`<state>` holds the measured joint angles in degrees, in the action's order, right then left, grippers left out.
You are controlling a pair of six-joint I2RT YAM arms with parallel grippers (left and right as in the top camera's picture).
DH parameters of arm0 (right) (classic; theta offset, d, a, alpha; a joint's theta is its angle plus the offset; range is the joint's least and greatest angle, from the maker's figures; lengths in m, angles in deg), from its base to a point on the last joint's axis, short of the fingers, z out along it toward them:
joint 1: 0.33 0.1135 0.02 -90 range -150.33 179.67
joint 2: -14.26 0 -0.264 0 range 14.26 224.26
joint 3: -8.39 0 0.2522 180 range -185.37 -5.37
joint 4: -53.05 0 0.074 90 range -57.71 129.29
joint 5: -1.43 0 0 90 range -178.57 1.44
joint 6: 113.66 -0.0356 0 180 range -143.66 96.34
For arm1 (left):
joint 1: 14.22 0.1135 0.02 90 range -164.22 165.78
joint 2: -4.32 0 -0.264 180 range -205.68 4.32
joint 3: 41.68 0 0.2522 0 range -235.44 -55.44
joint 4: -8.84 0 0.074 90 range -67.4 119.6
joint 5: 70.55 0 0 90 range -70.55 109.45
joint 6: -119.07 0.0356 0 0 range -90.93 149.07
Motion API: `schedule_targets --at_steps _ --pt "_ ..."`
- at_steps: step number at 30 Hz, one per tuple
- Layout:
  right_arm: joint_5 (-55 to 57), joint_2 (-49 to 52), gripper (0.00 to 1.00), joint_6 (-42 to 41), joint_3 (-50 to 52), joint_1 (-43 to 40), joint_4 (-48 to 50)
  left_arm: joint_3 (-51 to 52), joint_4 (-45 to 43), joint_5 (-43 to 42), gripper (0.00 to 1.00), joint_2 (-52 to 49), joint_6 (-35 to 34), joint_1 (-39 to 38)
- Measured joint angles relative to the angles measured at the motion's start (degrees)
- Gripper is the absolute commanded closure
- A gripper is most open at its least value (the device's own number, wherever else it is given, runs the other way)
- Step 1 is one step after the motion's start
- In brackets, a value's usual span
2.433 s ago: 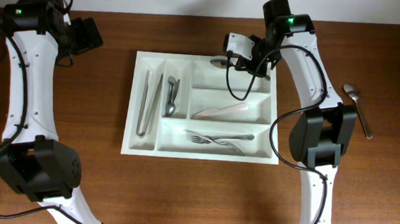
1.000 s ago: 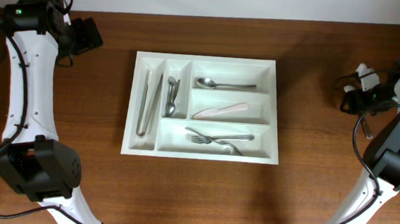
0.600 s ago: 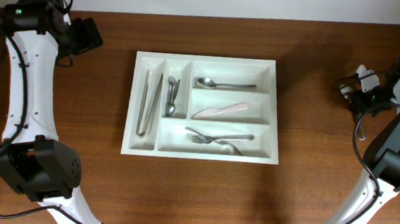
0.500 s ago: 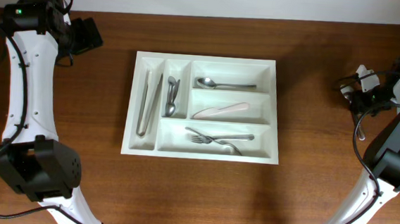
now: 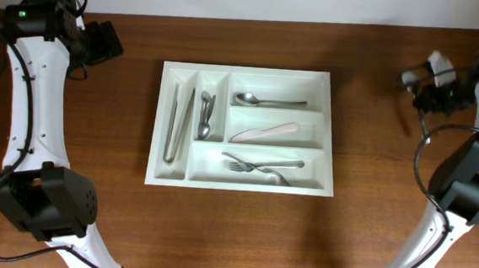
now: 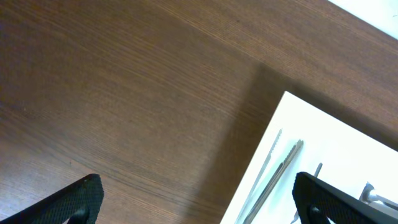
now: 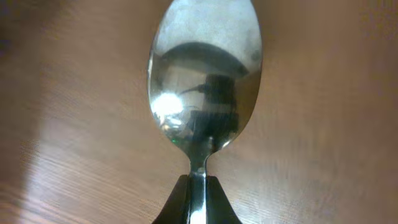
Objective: Pack container
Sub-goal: 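Move the right gripper back and grasp the remaining spoon, then place the spoon into the upper right compartment beside the other spoon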
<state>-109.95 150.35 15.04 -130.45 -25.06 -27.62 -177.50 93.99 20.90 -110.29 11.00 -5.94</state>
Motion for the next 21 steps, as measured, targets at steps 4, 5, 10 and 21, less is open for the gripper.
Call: schedule_targets --at_steps 4,5,10,21 --pt "-3.74 -0.02 0.96 0.15 -7.76 4.83 -1.51 0.0 -0.02 0.0 0.01 0.0 0.0 0.0" --pt "-4.59 -0.02 0.96 0.39 -9.57 6.51 -1.6 0.0 -0.02 -0.02 0.01 0.0 0.0 0.0" --pt "-6.93 -0.02 0.96 5.18 -14.91 15.45 -1.07 0.0 -0.02 -0.02 0.01 0.0 0.0 0.0" --pt "-2.93 -0.02 0.96 23.34 -15.23 34.51 -3.32 0.0 -0.02 -0.02 0.01 0.0 0.0 0.0"
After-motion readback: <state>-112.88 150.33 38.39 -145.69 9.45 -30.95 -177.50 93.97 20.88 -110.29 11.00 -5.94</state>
